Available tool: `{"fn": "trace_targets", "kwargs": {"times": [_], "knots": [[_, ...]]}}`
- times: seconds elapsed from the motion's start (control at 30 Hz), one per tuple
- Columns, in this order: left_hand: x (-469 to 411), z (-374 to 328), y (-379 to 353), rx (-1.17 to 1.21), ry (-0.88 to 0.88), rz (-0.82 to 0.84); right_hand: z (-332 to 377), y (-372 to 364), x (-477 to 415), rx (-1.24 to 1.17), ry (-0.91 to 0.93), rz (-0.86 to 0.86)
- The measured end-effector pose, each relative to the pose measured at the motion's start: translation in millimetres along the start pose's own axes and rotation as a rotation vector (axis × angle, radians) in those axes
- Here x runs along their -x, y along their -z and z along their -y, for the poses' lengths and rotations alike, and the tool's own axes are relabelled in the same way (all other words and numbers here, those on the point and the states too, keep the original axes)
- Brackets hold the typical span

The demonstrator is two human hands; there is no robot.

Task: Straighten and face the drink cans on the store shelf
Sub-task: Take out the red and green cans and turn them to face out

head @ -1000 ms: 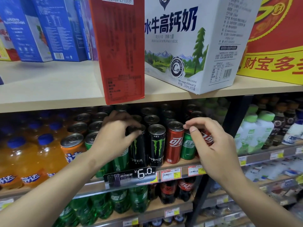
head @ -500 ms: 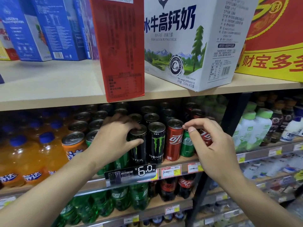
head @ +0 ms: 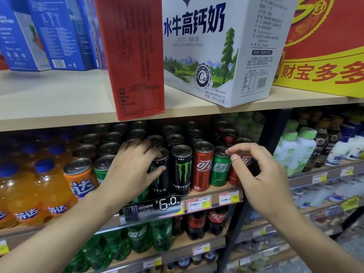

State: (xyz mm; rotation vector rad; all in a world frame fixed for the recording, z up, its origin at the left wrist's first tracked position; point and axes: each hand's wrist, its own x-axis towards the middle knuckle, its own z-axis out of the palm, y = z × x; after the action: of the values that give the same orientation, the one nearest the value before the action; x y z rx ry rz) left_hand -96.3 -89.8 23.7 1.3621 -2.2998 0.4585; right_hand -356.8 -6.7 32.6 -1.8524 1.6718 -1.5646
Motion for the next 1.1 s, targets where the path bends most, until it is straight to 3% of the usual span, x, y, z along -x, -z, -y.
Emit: {"fn": "trace_targets", "kwargs": {"times": [0.33, 0.5, 1.1], "knots": [[-0.6, -9.0, 7.3, 0.132, 0.062, 0.008, -15.2, 16.8, -3.4, 0.137, -0.077, 0.148], [-17.5, -35.1, 13.8, 0.257, 0.009, -0.027, -21.4, 29.0, -9.8, 0.219, -0.064, 0.196], [-87.1, -72.2, -24.9, 0.205, -0.026, 0.297, -52.8, 15.9, -60.7, 0.439, 0.013, 0.459]]}}
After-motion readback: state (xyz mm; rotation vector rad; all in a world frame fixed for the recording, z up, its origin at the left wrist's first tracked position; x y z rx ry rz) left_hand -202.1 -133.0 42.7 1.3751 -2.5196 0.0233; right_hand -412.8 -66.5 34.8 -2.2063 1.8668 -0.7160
